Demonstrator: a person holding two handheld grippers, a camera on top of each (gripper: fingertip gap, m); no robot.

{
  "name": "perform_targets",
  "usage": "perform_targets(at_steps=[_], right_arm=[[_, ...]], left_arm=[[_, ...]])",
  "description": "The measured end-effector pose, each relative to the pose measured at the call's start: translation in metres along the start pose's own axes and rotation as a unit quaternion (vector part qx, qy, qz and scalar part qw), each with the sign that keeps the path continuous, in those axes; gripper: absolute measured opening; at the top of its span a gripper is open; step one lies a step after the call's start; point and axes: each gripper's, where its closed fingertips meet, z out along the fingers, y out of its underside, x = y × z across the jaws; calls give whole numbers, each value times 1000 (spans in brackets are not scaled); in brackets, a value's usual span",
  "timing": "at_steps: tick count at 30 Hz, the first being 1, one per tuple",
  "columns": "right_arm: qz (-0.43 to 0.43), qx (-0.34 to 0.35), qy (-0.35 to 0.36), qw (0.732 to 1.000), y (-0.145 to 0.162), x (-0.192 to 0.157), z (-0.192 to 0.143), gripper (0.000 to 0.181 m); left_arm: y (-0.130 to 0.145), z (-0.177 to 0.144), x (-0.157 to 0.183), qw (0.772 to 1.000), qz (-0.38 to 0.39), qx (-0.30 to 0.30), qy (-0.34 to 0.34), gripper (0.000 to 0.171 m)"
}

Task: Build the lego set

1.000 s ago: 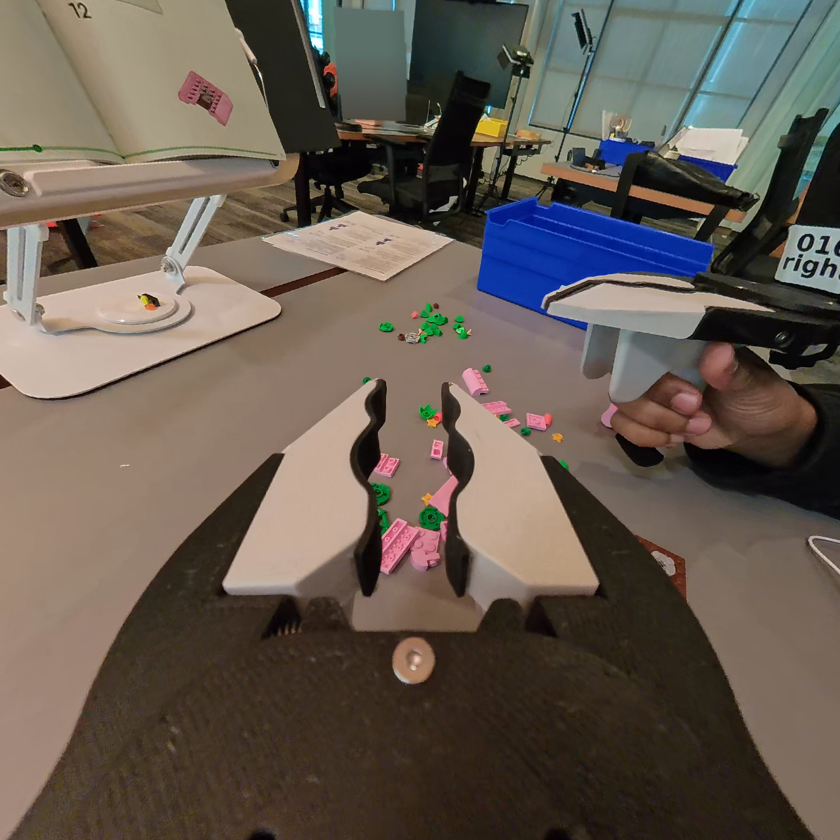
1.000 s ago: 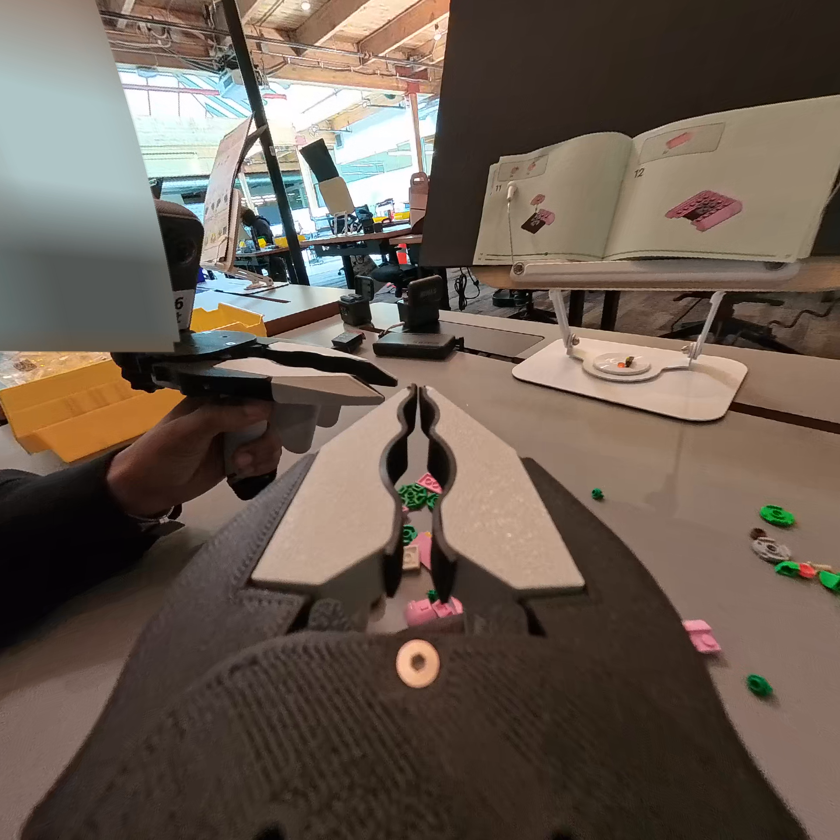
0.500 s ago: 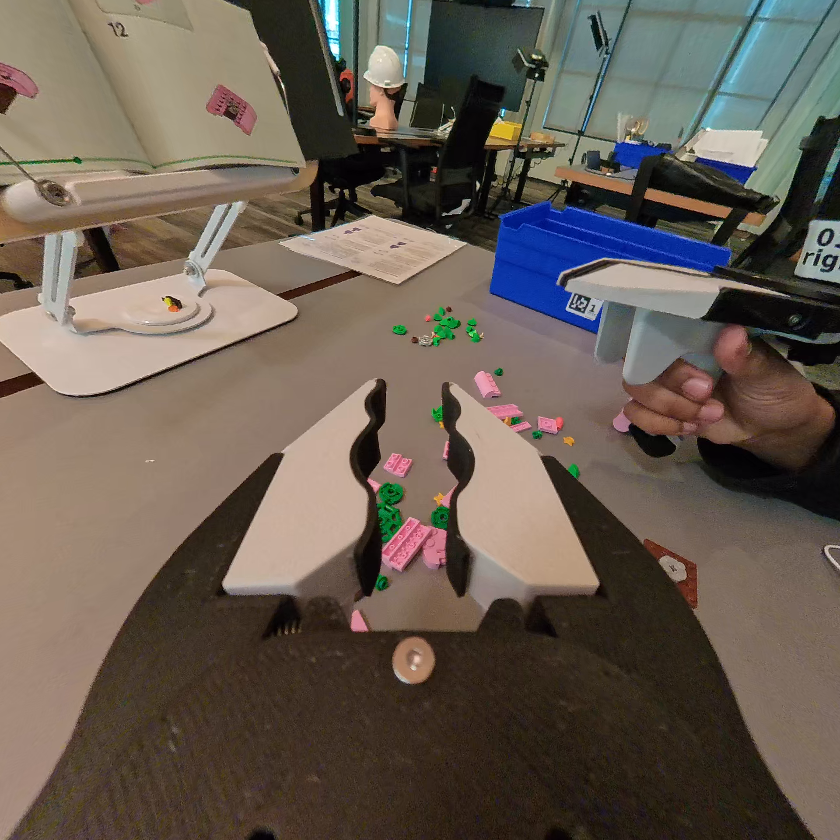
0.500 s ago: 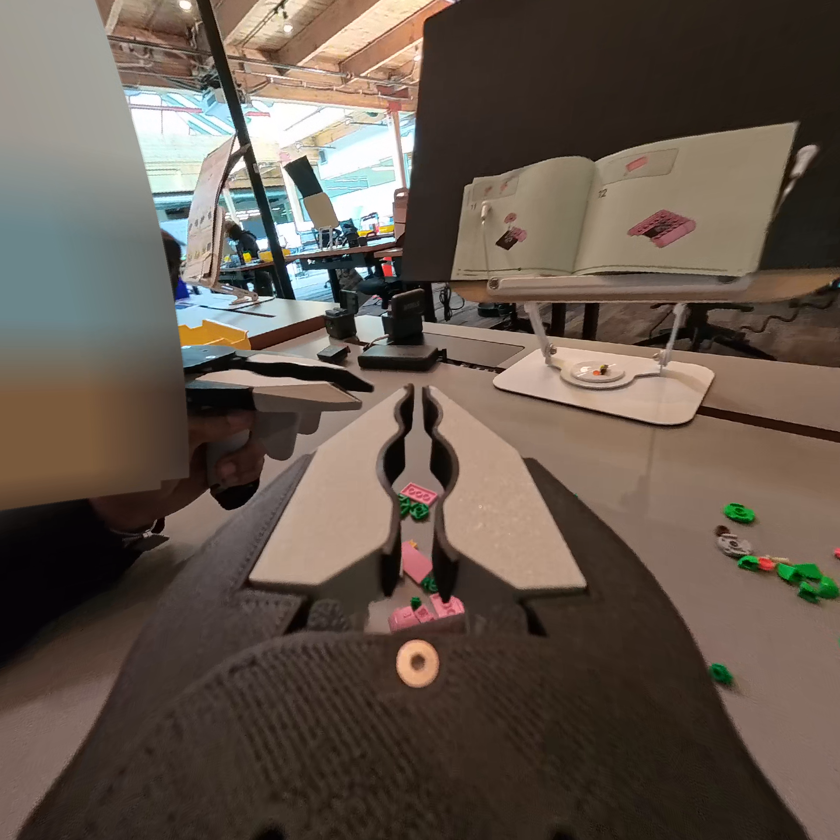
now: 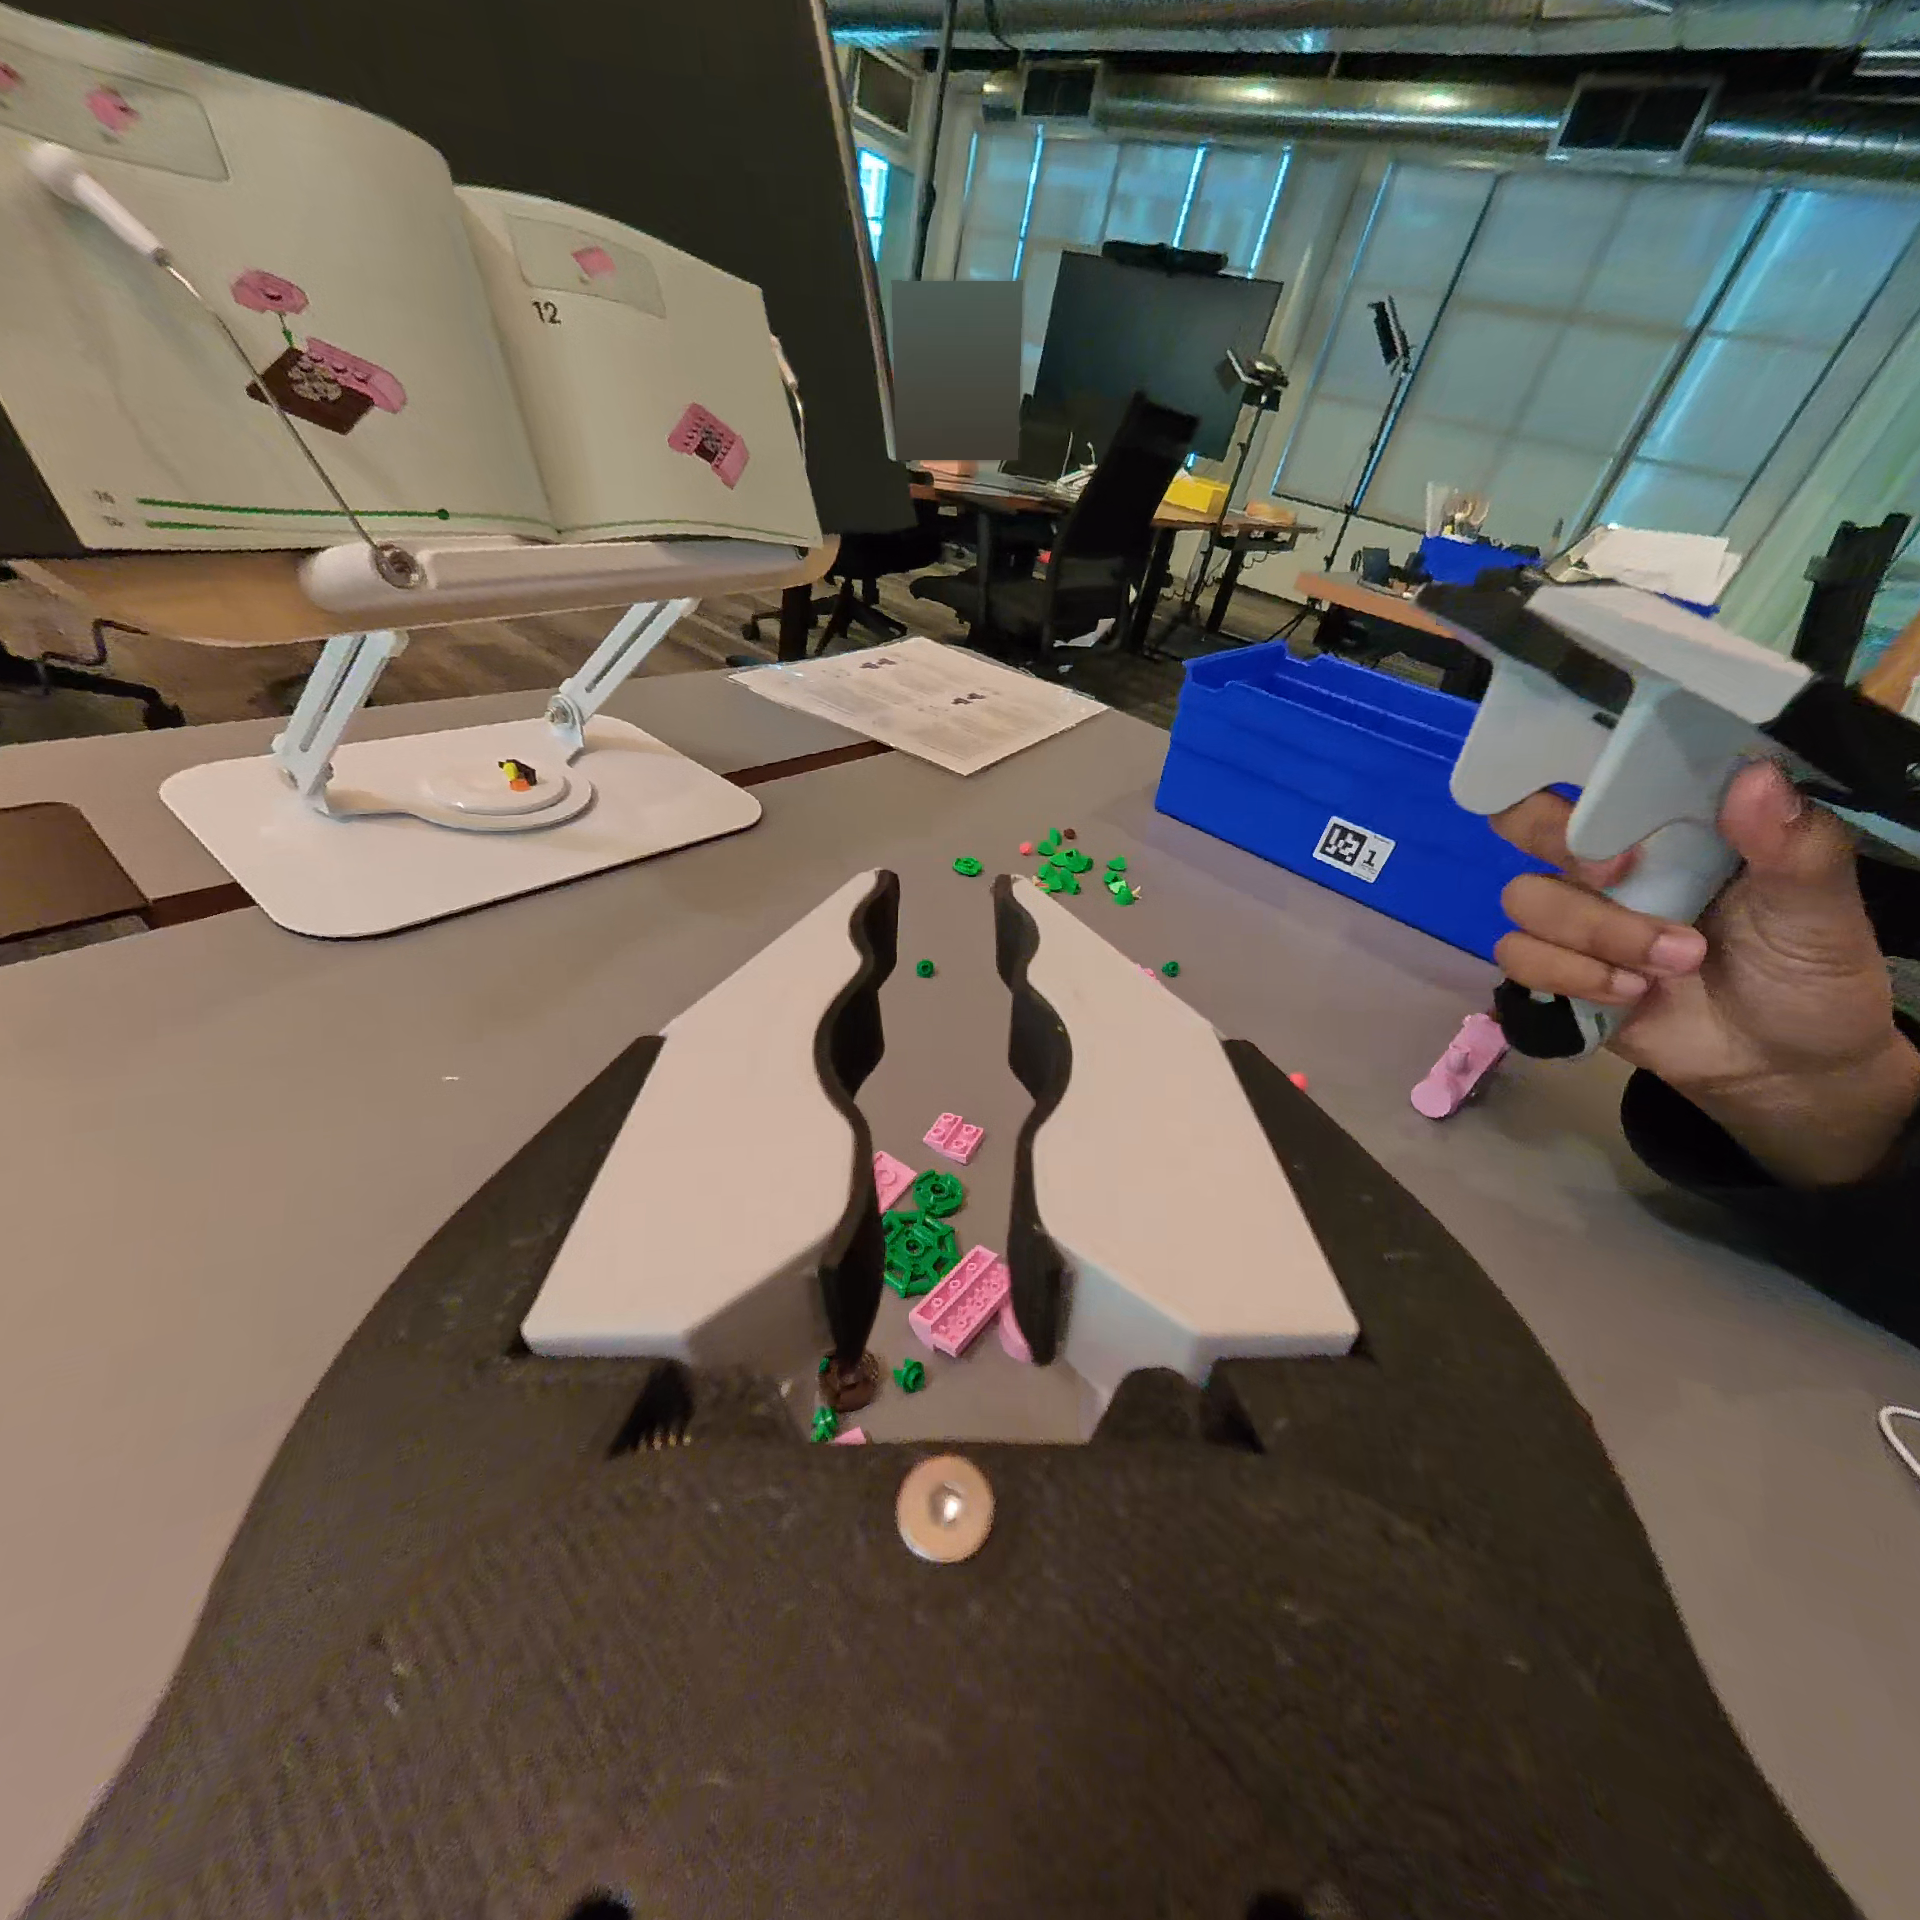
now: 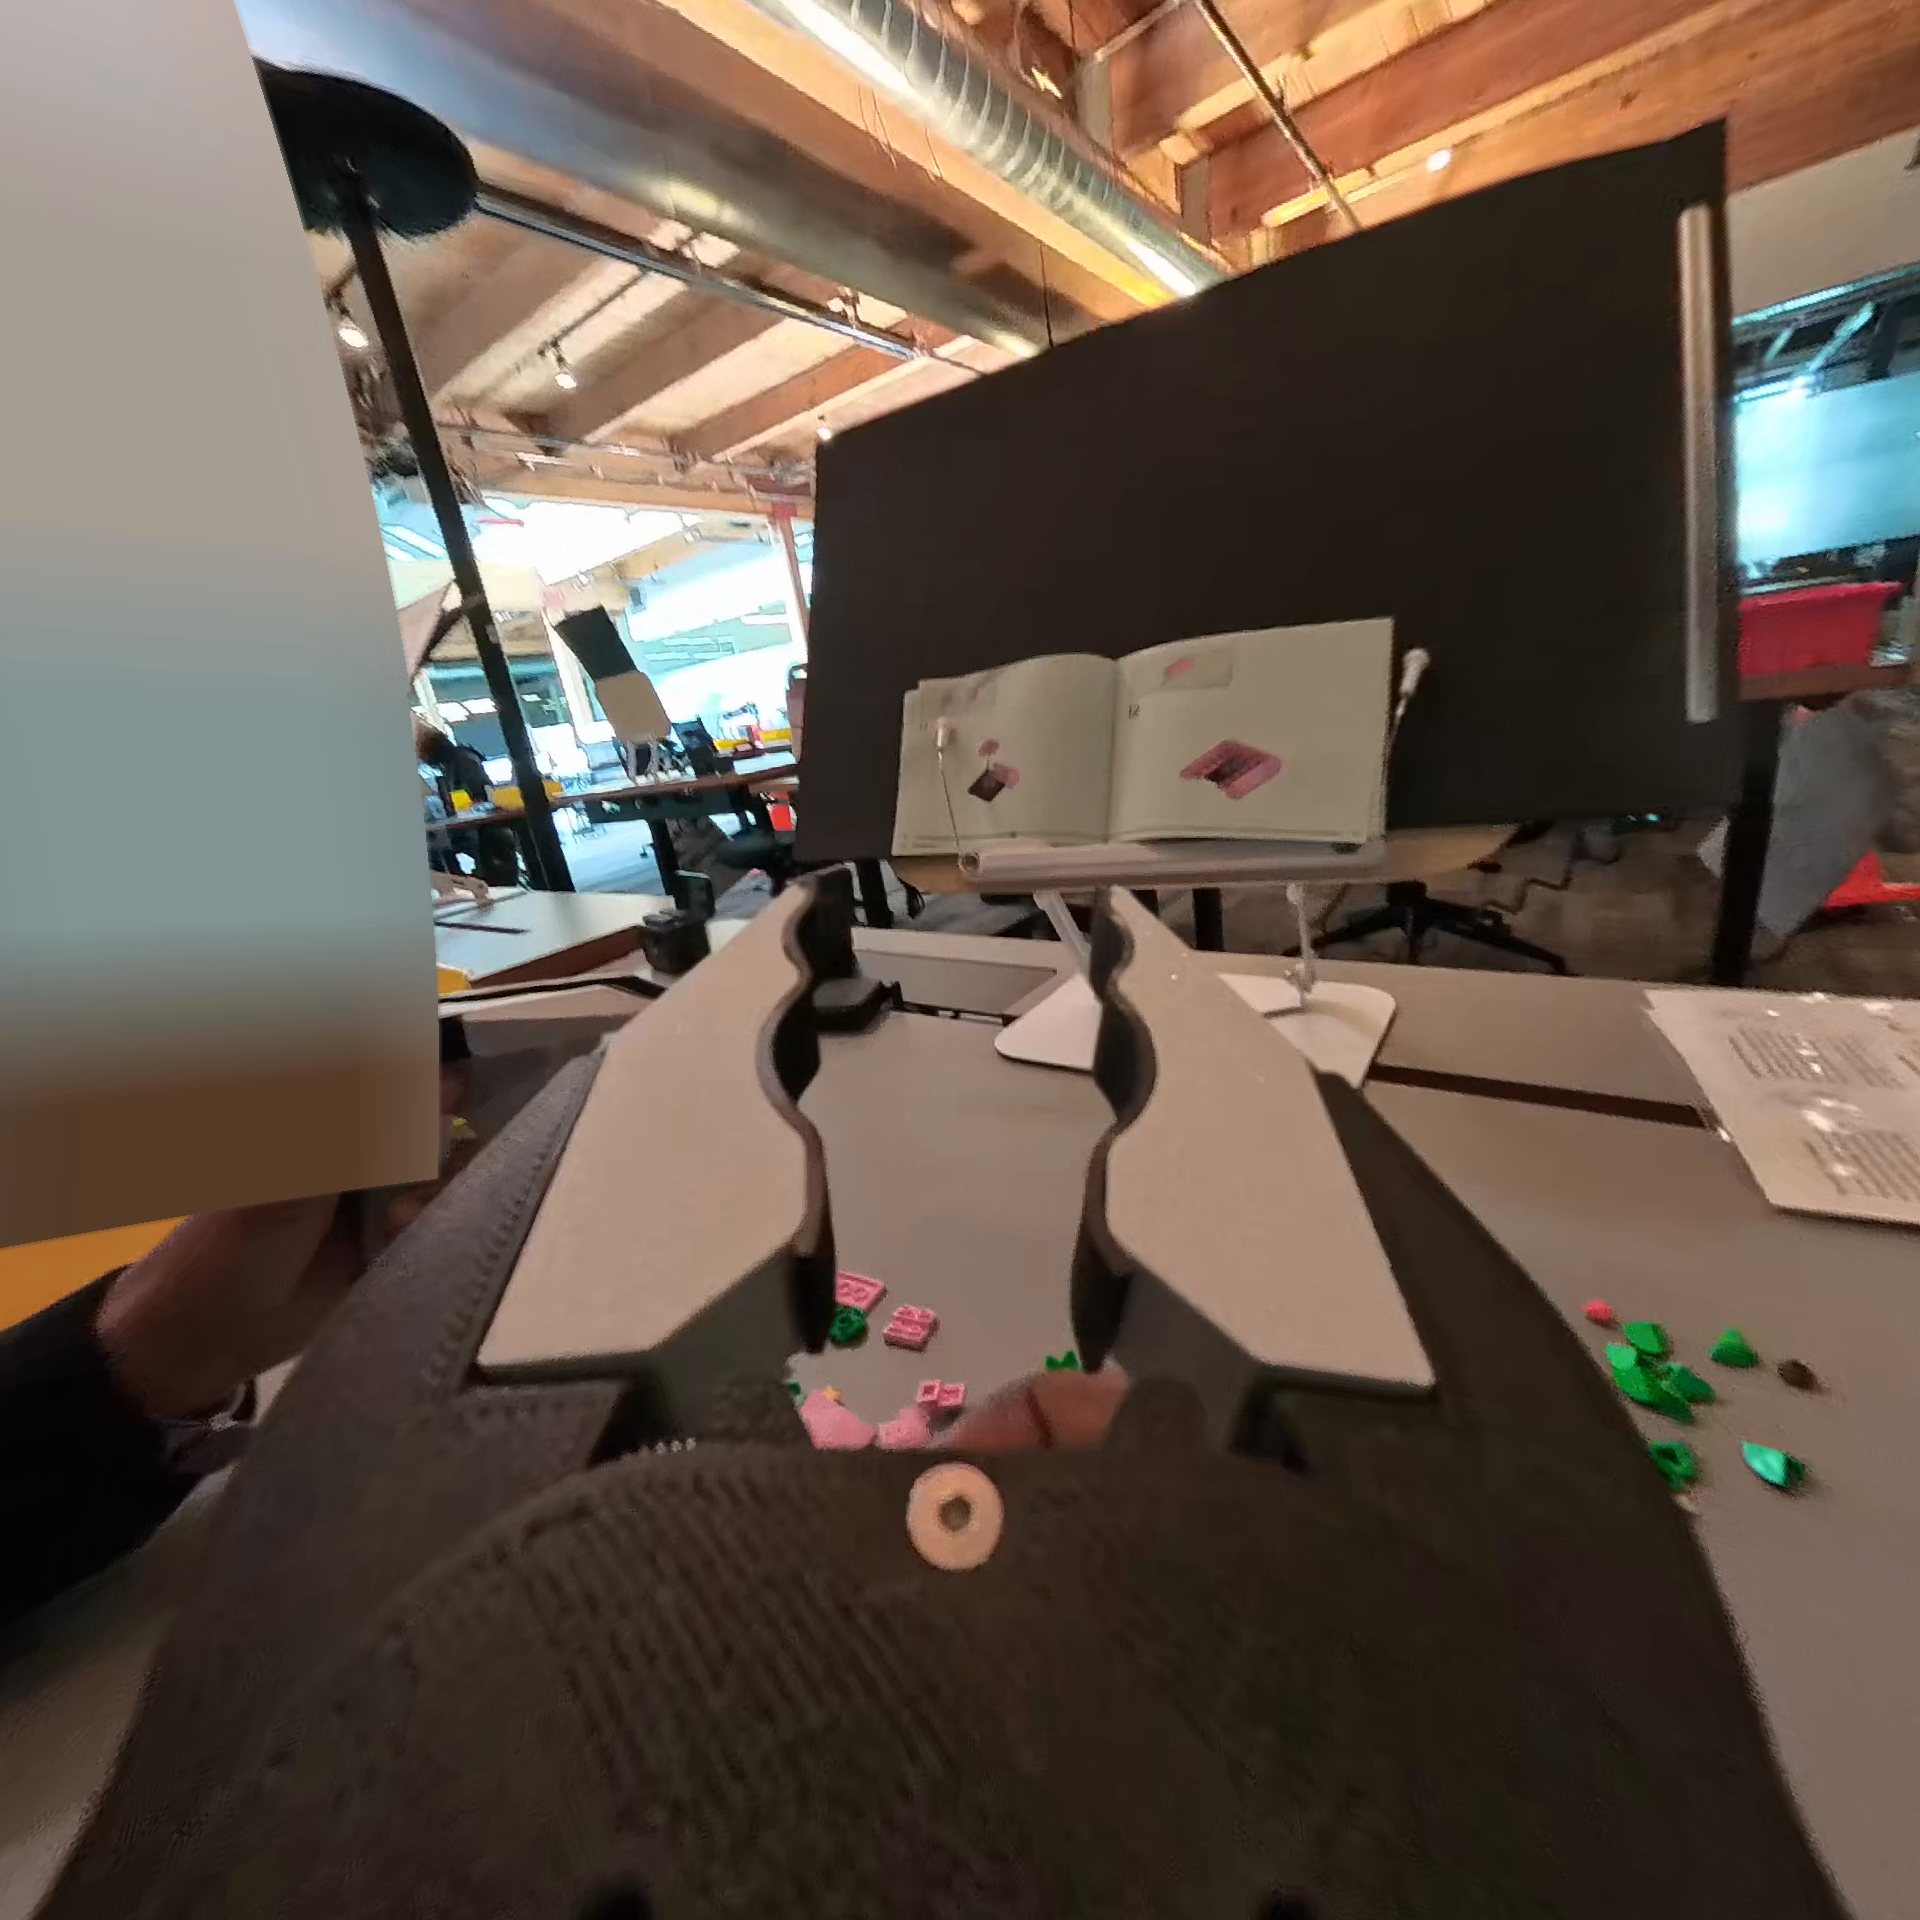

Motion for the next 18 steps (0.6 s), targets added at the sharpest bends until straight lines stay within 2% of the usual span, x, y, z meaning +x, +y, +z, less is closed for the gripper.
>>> perform_targets(at_steps=[4, 5, 7, 9, 12, 16, 18], right_arm=[[0, 2, -8, 1000, -2, -1, -3, 49], [0, -1, -10, 1000, 0, -2, -3, 49], [0, -9, -16, 1000, 3, -5, -3, 49], [-2, -17, -24, 1000, 6, -8, -2, 48], [-4, -24, -33, 999, 8, -13, -3, 47], [-7, -32, -45, 998, 12, -18, -3, 48], [-10, -62, -74, 995, 24, -28, -1, 48]], left_arm=[[17, 11, 18, 998, -5, -39, 46, 17], [25, 15, 26, 996, -3, -62, 63, 19], [49, 23, 37, 989, 7, -127, 75, 34], [69, 29, 46, 981, 14, -179, 69, 36], [89, 33, 73, 969, 3, -227, 101, 40], [119, 35, 85, 949, 75, -295, 82, 35], [133, 35, 86, 938, 116, -321, 67, 32]])
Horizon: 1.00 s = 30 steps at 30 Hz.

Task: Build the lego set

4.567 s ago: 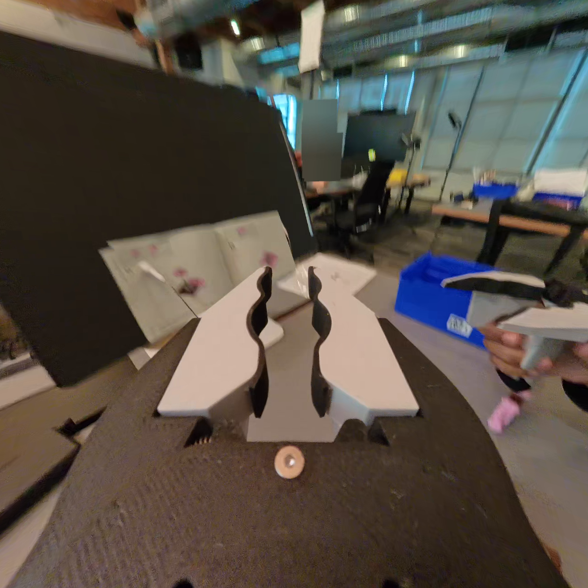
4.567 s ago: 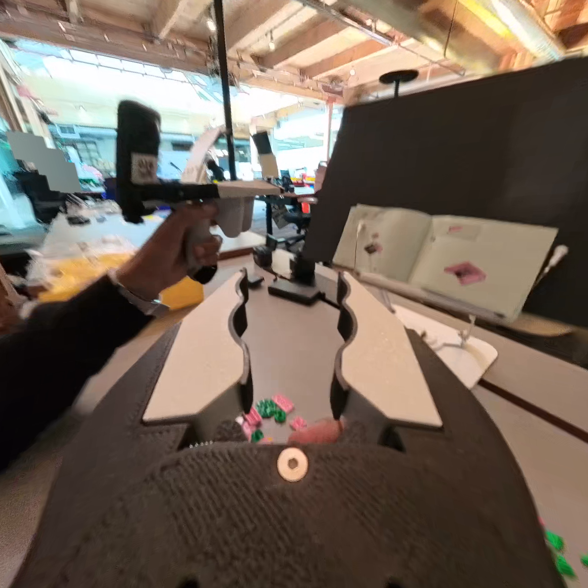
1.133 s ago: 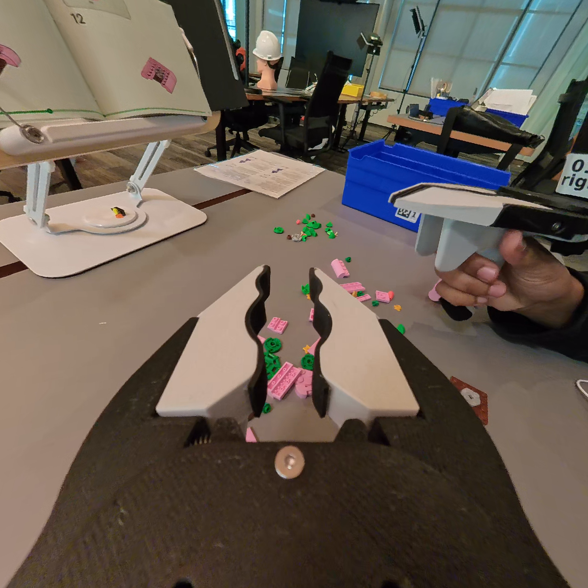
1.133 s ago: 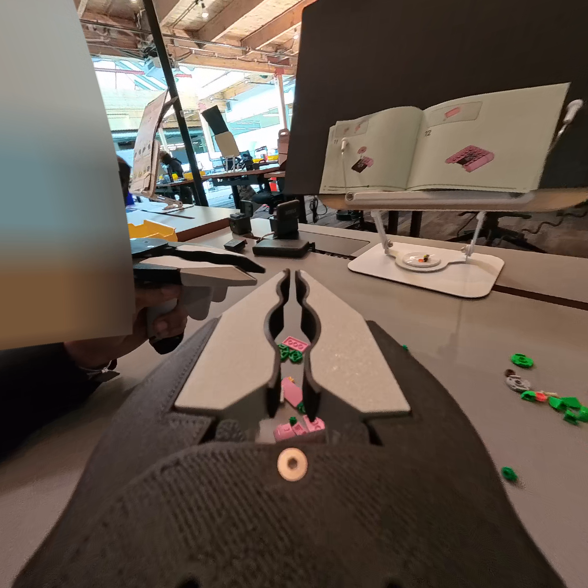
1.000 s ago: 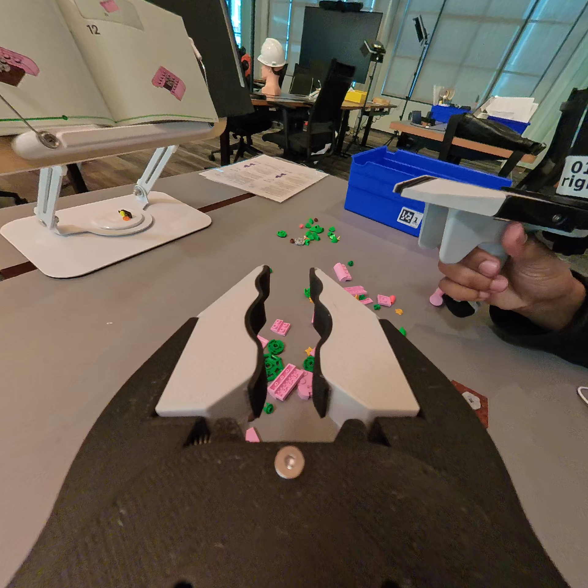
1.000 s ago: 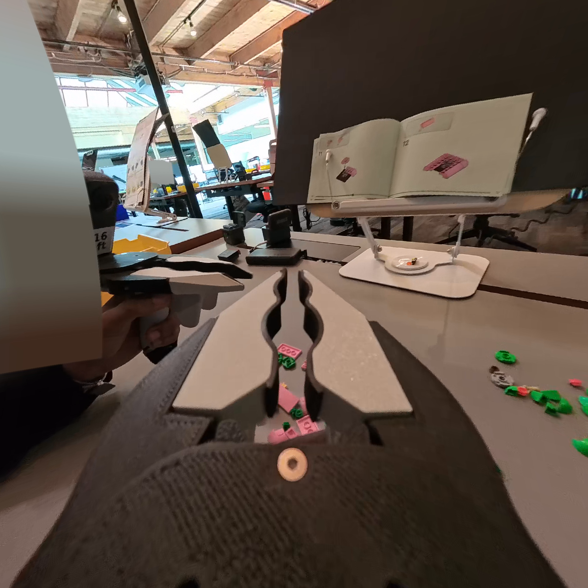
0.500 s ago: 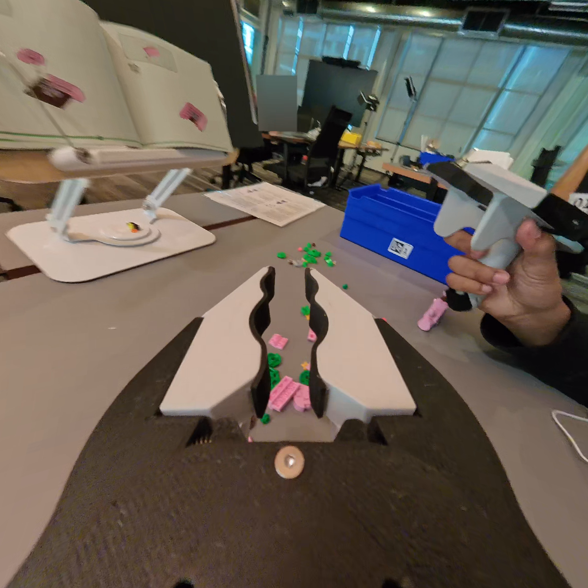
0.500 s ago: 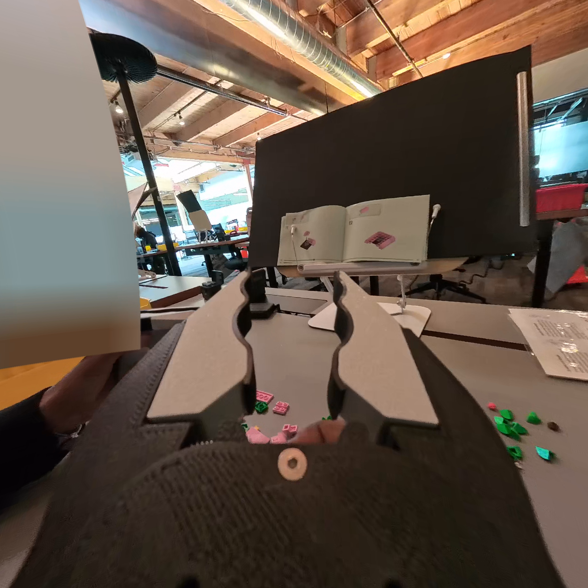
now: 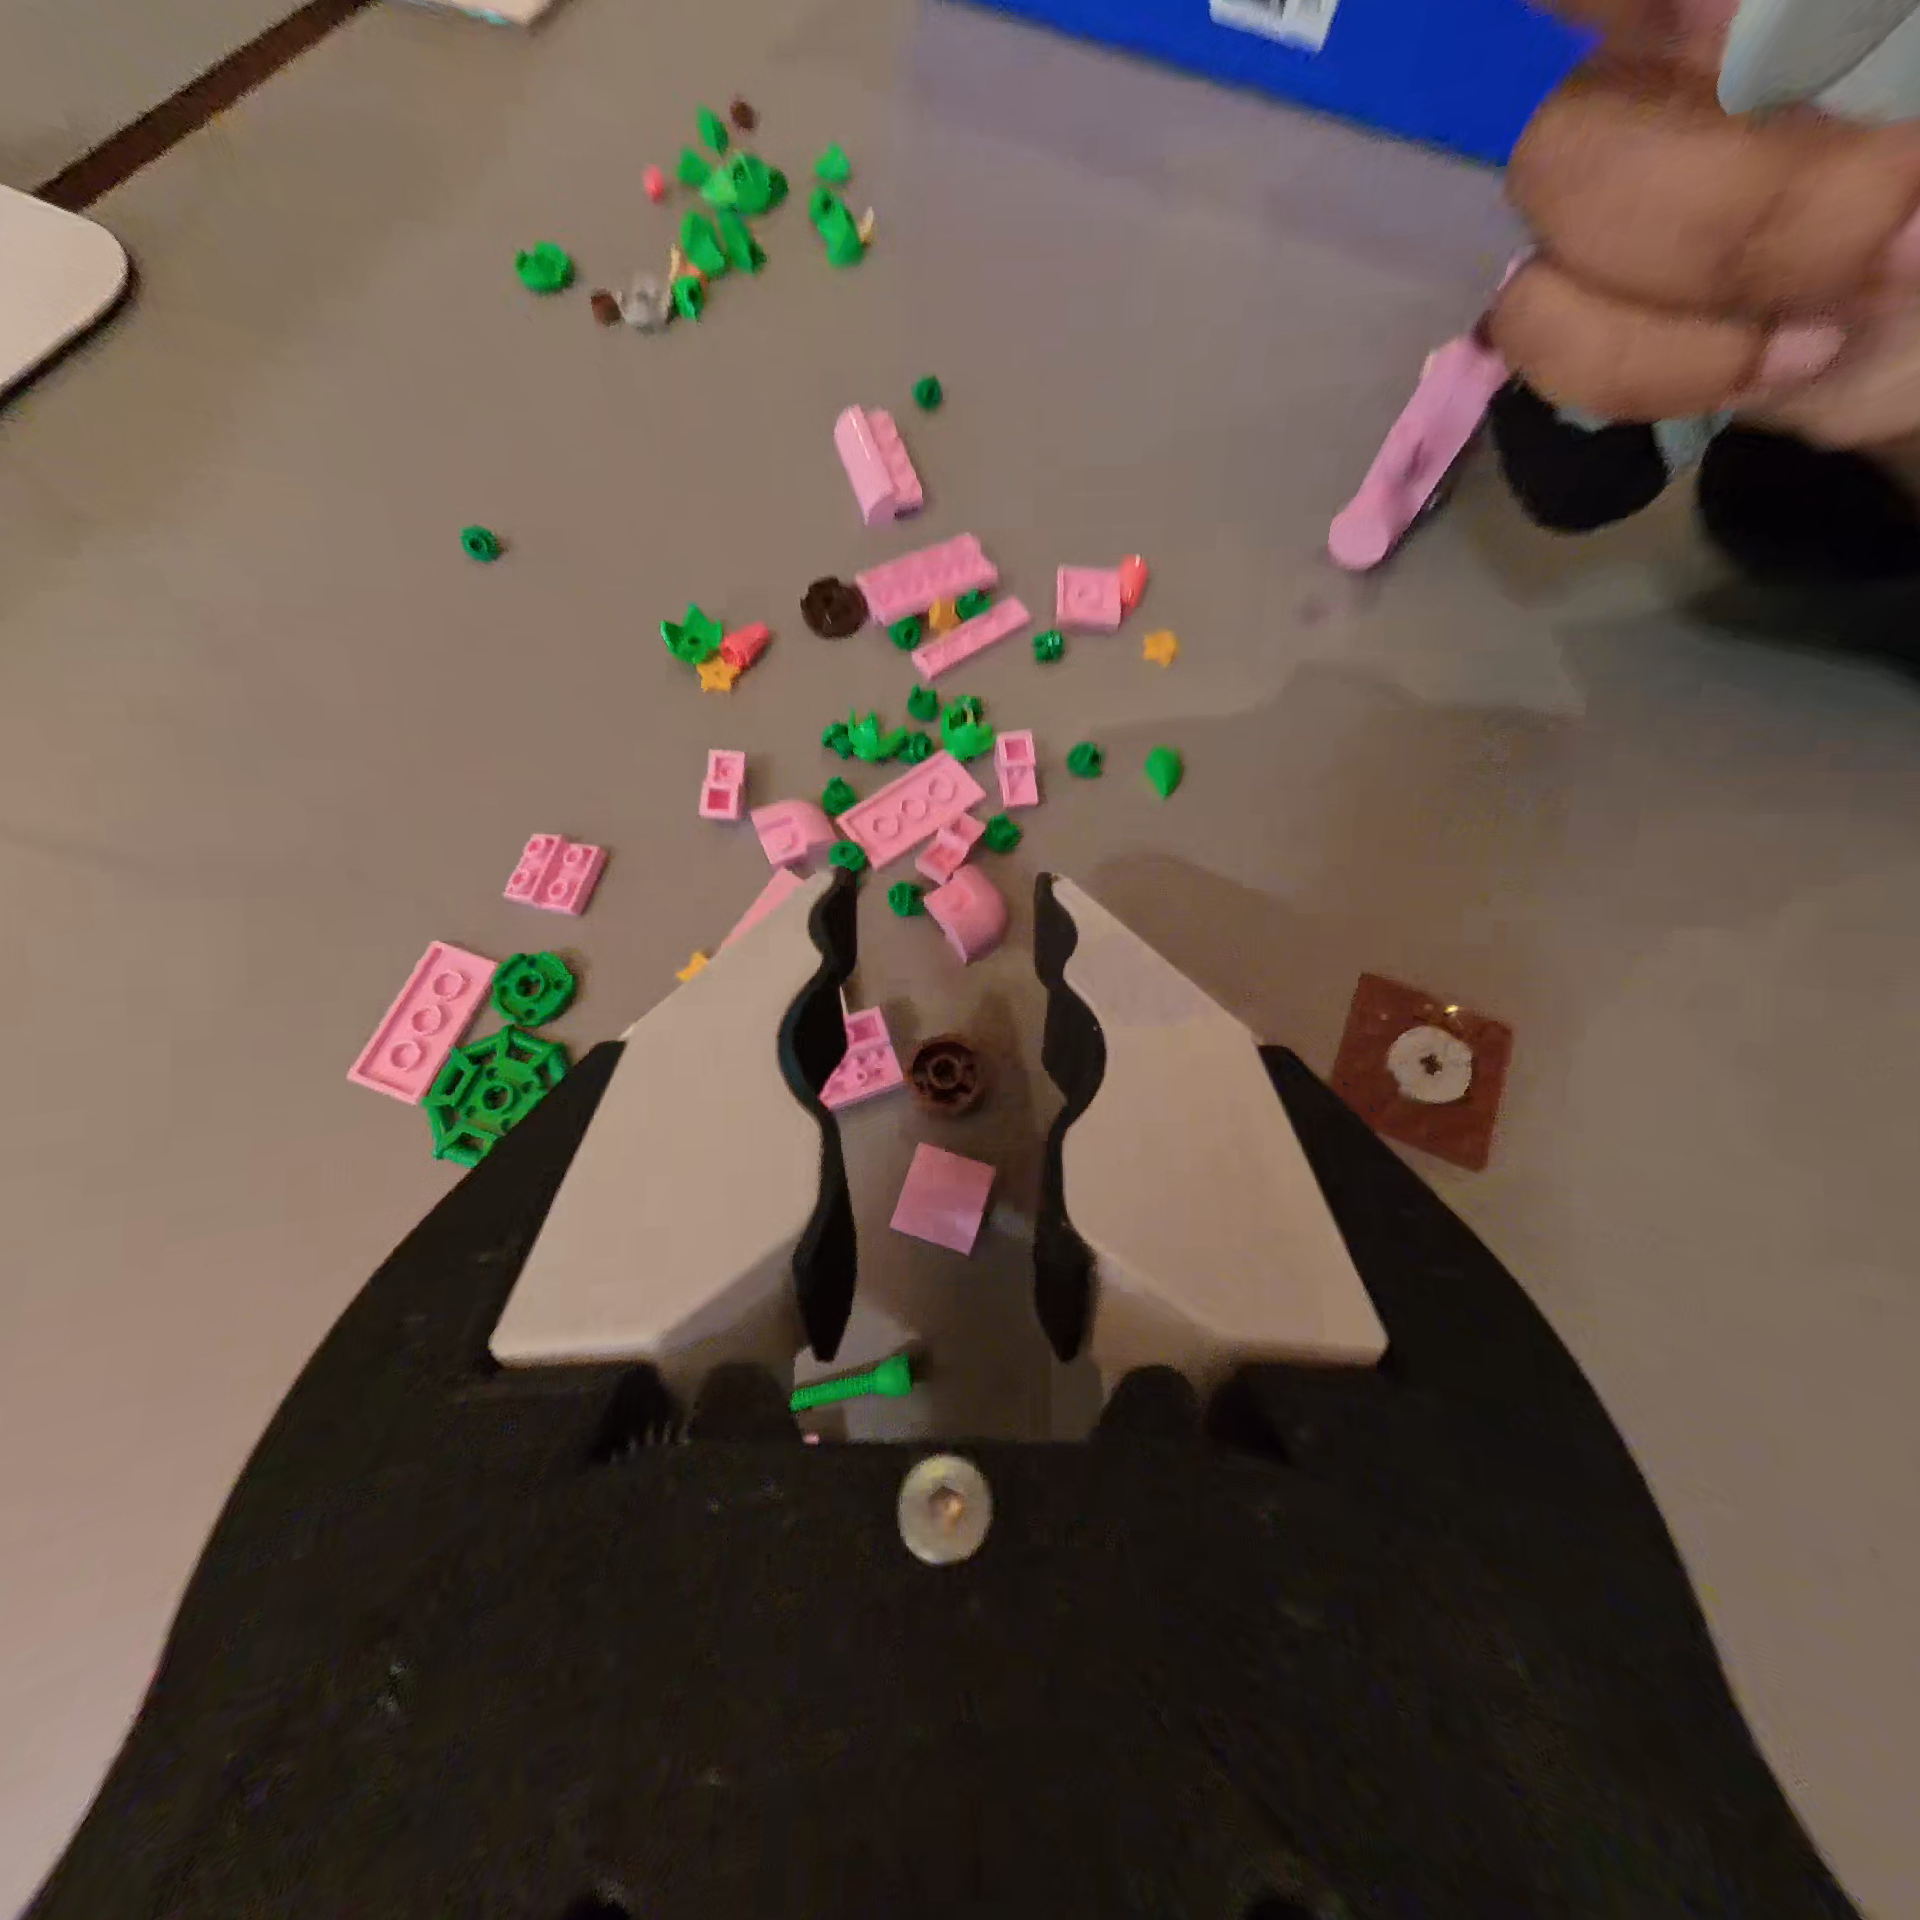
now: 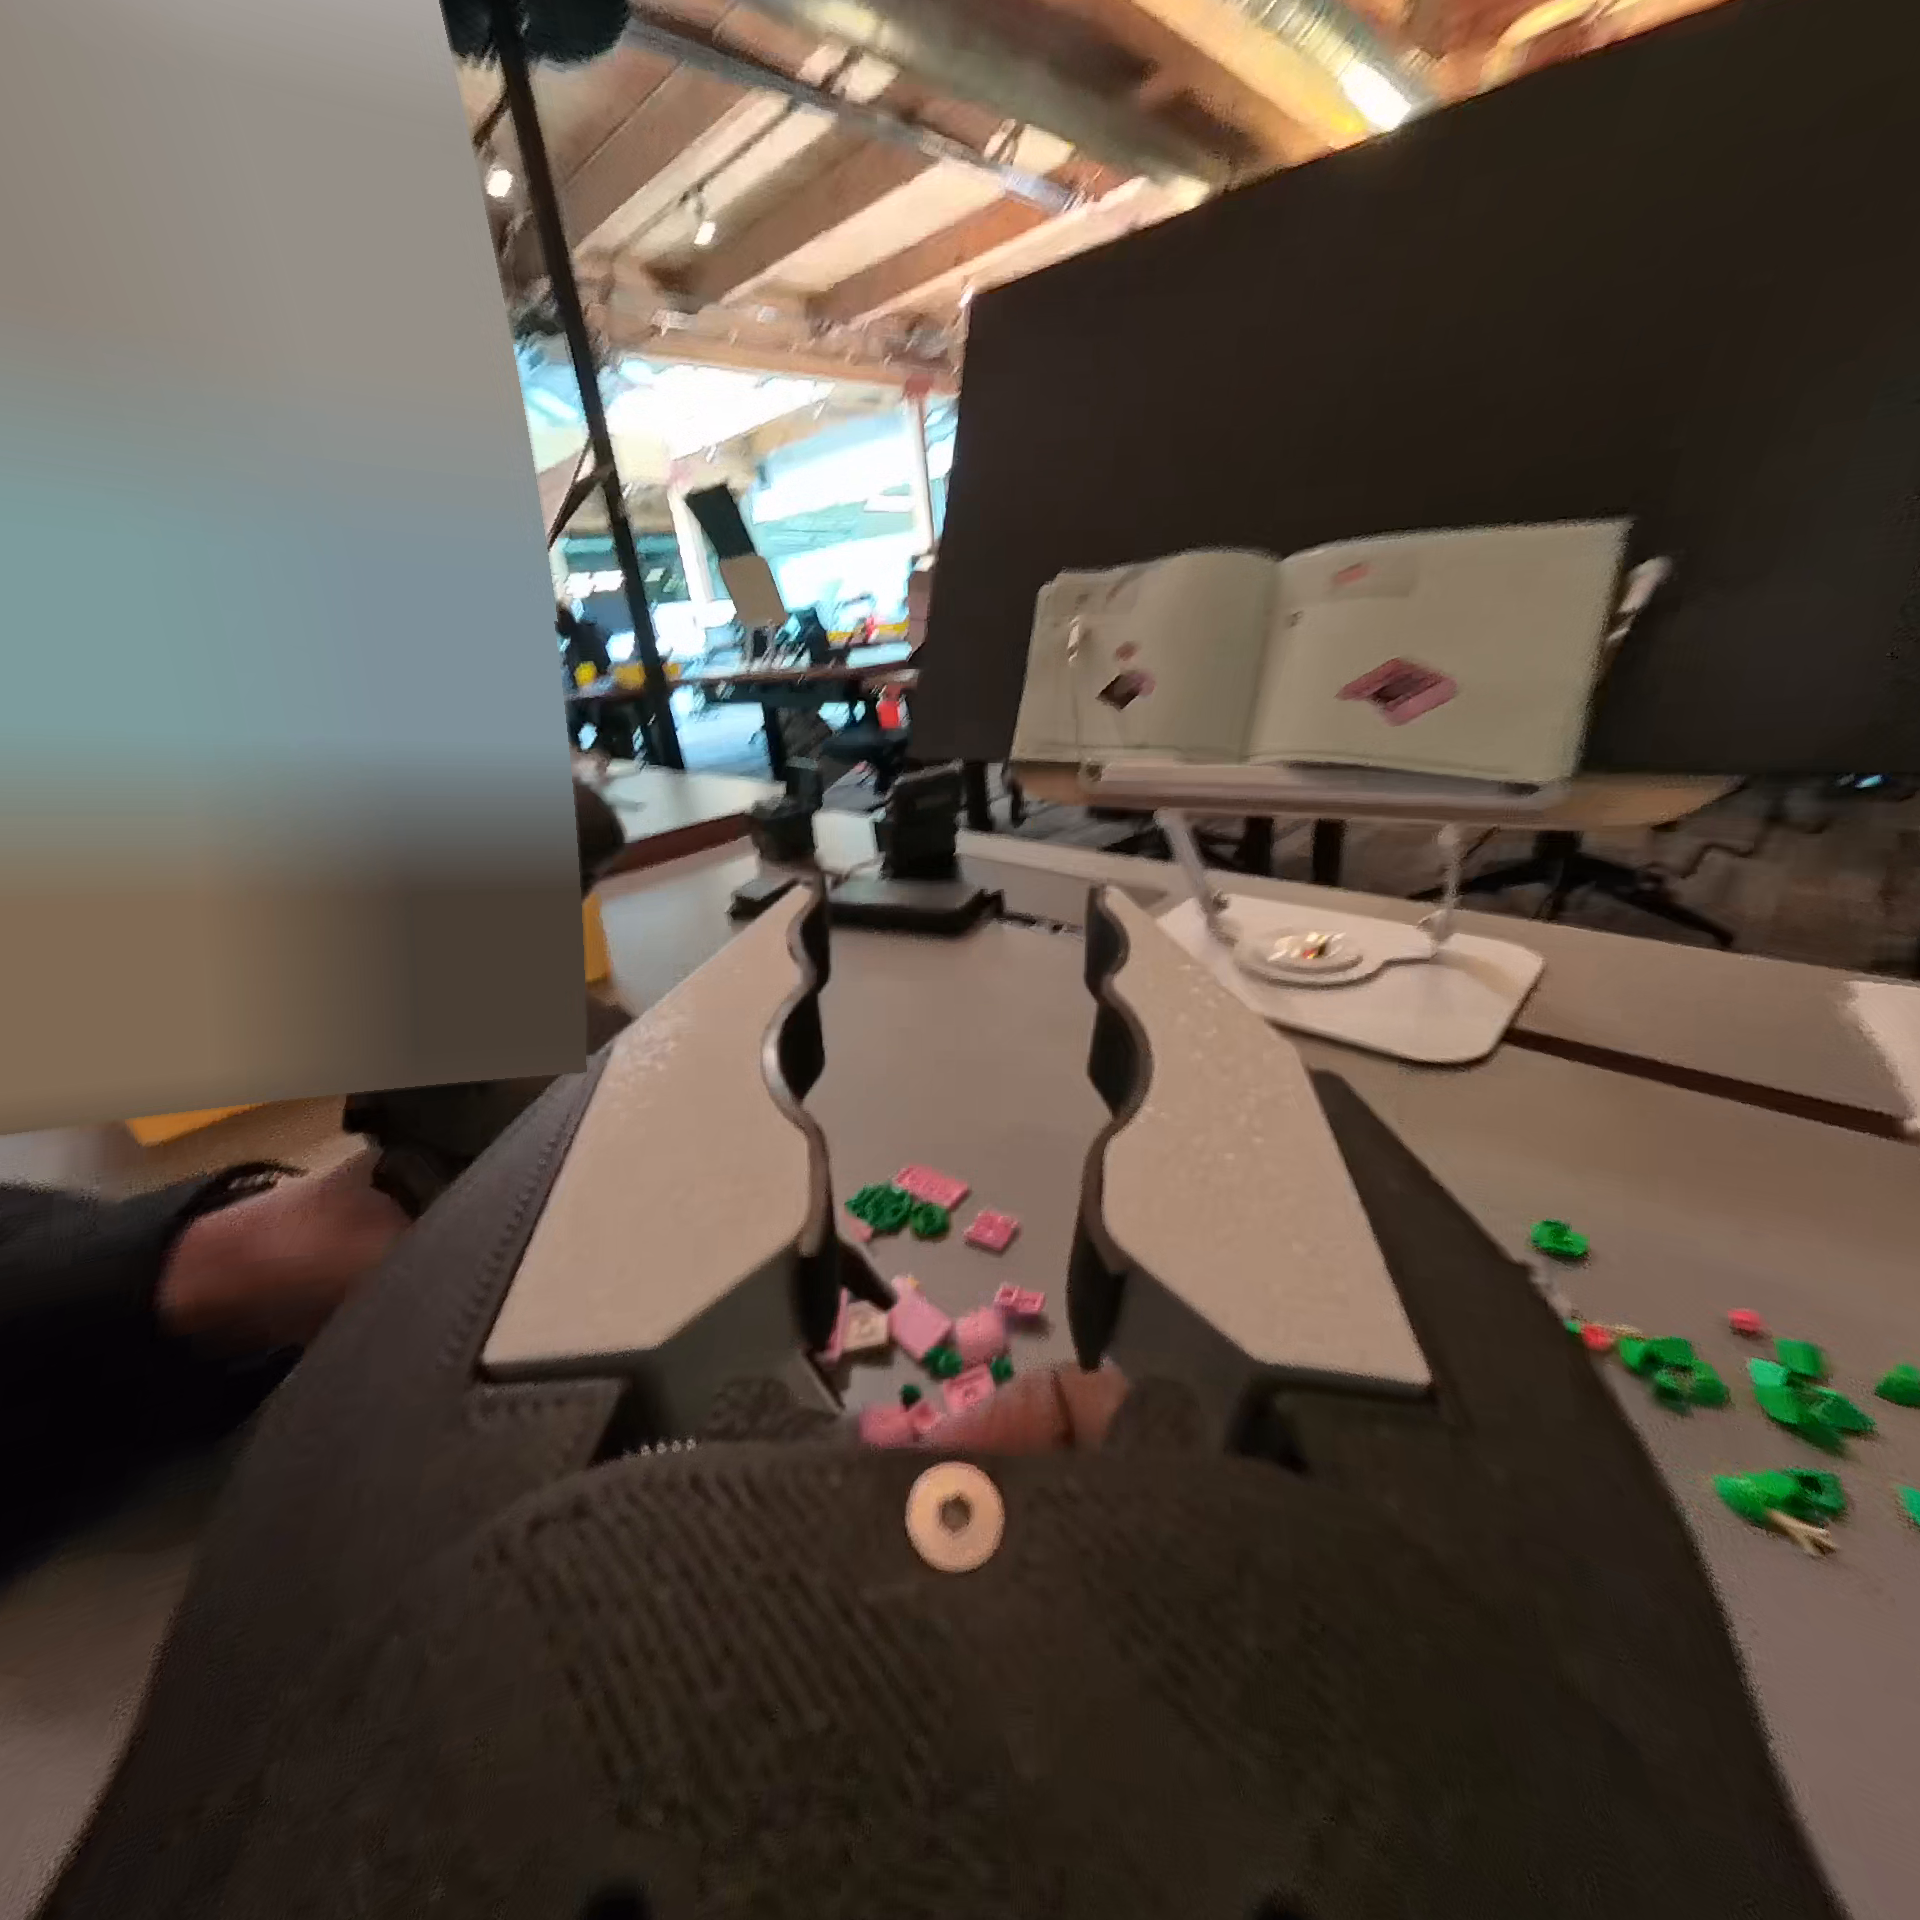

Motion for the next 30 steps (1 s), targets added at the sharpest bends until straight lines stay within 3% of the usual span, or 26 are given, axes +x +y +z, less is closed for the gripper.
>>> perform_targets(at_steps=[4, 12, 15, 18, 30], right_arm=[[-4, -57, -21, 998, 23, -12, 8, 52], [-11, -49, -14, 999, 22, -11, 8, 53], [-8, -51, -16, 999, 24, -11, 8, 52], [-14, -55, -16, 998, 27, -13, 9, 51], [-18, -87, -17, 996, 51, -13, 16, 50]], left_arm=[[9, 10, 12, 999, -2, -29, 16, 32], [19, 15, 15, 998, -15, -54, 30, 34], [20, 17, 9, 998, -19, -55, 9, 23], [19, 17, 7, 998, -21, -54, 2, 23], [18, 19, 2, 998, -26, -54, -6, 18]])
